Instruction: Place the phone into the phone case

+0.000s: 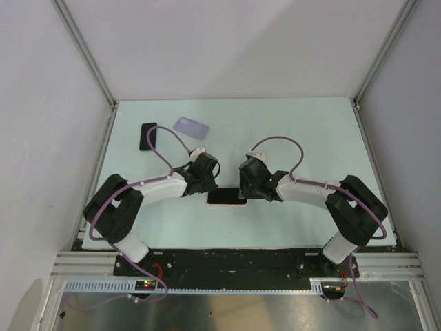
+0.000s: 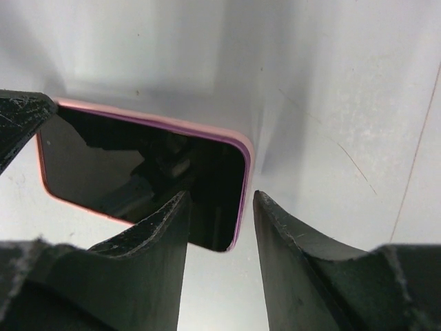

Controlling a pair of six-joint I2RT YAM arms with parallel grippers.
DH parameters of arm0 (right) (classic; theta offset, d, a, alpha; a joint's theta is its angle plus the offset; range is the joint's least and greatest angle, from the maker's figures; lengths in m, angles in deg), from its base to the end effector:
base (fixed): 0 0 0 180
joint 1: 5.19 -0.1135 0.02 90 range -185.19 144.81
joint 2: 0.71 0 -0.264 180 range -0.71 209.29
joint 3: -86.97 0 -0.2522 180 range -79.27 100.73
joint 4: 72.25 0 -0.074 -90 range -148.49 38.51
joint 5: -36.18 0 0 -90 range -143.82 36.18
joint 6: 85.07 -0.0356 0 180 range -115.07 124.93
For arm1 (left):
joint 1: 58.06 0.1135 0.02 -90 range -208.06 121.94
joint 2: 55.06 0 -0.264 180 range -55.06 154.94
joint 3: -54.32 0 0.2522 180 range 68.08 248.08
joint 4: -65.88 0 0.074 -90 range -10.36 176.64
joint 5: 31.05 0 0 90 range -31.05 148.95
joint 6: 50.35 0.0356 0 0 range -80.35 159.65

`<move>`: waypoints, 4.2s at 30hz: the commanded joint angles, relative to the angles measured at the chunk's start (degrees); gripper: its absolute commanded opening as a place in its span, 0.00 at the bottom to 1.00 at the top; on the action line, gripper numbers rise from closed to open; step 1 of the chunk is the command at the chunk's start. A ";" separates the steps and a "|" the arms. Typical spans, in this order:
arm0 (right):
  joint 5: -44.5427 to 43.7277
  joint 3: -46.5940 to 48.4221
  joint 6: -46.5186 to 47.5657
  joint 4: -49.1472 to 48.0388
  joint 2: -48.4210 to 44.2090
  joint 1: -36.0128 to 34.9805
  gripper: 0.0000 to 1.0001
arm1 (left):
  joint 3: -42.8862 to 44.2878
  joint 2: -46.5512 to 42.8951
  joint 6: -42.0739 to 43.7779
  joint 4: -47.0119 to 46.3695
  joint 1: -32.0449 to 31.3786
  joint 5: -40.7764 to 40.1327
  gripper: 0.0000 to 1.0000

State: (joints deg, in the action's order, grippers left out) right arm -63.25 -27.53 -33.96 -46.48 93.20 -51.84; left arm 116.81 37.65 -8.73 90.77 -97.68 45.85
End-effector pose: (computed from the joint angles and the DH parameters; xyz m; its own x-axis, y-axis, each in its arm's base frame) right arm 0.2264 0.2314 0.1684 -0.8423 0.0100 -0.5389 -0.1577 0.9515 0.2640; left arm 0.2459 -0.1931 0.1611 -0.8093 -0.2752 -0.5189 -0.1261 0.9442 -0.3041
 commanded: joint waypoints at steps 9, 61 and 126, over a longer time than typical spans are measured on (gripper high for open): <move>1.77 -0.07 1.21 4.91 -5.26 1.32 0.43 | -4.38 -12.83 2.39 9.61 2.38 0.32 0.23; 7.61 -1.28 -1.30 -1.45 0.64 -0.85 0.05 | -2.00 2.19 1.24 3.19 -2.46 7.92 0.00; 6.60 17.89 7.33 7.69 10.29 8.25 0.25 | -8.95 -14.10 -3.93 5.91 -6.95 6.31 0.00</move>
State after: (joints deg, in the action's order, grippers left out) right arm -58.75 -12.82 -28.50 -38.20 101.02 -43.71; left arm 106.65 21.45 -8.51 97.57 -101.42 52.23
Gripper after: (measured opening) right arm 0.258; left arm 0.003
